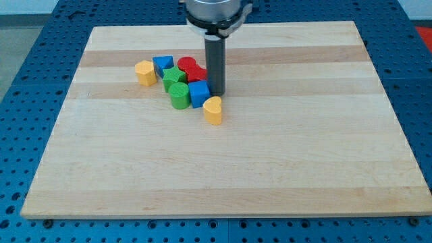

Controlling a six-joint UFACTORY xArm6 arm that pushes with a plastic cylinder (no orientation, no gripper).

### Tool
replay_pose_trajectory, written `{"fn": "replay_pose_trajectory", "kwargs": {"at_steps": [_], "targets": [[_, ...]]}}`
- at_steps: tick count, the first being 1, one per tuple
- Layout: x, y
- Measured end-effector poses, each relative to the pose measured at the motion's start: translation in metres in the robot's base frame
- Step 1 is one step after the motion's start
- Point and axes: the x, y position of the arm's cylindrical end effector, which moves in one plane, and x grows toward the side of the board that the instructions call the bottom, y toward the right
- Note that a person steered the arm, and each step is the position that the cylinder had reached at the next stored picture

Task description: Slide yellow heart towards yellow hexagon

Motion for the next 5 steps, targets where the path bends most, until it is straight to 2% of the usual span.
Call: {"fn": "replay_pose_trajectory", "kwargs": {"at_steps": [1,2,3,4,5], "targets": [[0.000,-0.011],[0.000,0.011],[0.000,0.072],[0.019,0.105],[0.035,0.105]]}}
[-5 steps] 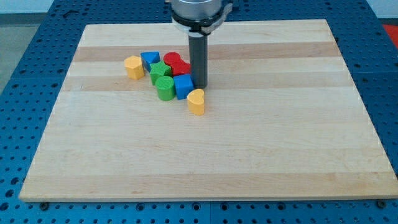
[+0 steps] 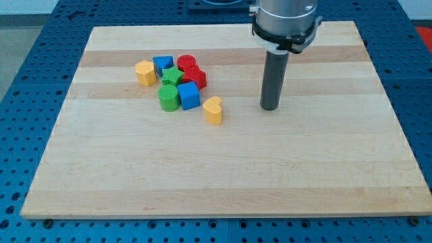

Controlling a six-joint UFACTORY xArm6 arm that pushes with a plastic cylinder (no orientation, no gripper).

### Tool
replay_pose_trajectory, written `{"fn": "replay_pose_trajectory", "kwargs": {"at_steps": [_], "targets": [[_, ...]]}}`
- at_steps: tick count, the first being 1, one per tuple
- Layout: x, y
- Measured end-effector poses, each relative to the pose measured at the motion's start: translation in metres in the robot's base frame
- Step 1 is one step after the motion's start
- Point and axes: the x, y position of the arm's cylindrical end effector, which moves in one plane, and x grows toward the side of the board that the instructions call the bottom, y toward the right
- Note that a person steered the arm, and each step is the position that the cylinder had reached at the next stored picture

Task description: Slide yellow heart towards yellow hexagon

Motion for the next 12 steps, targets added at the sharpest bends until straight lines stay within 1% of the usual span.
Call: {"fn": "replay_pose_trajectory", "kwargs": {"at_steps": [2,3,5,6,8,9,12], "targets": [[0.000,-0.004],[0.010,-0.016],[0.041,-0.080],[0.039,-0.078],[0.004,-0.068],[0.004,-0.090],[0.030,-0.179]]}}
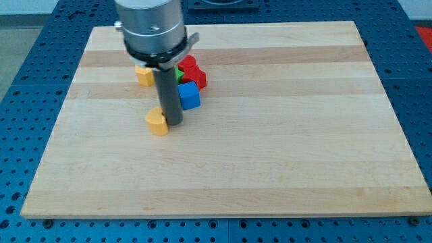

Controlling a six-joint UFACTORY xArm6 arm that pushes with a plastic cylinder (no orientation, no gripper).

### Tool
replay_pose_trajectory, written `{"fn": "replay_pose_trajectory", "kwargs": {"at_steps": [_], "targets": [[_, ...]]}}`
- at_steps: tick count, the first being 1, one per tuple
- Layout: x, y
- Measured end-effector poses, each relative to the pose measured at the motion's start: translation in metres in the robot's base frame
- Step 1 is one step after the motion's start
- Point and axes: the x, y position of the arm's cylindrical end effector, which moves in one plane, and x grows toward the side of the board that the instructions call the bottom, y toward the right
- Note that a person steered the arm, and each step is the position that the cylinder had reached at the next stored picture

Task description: Slide yellow heart towards yellow hexagon

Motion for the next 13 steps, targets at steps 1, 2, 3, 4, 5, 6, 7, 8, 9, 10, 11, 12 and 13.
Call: {"fn": "replay_pose_trajectory", "kwargs": {"at_steps": [1,2,3,4,5,6,7,8,9,10,11,12,13], "targets": [[0.001,-0.015],[0.017,-0.015],[0.036,-0.015],[0.052,-0.026],[0.053,-0.053],[0.035,-0.079],[0.004,-0.098],[-0.021,-0.109],[0.004,-0.115],[0.045,-0.116],[0.049,-0.096],[0.030,-0.078],[0.004,-0.076]]}}
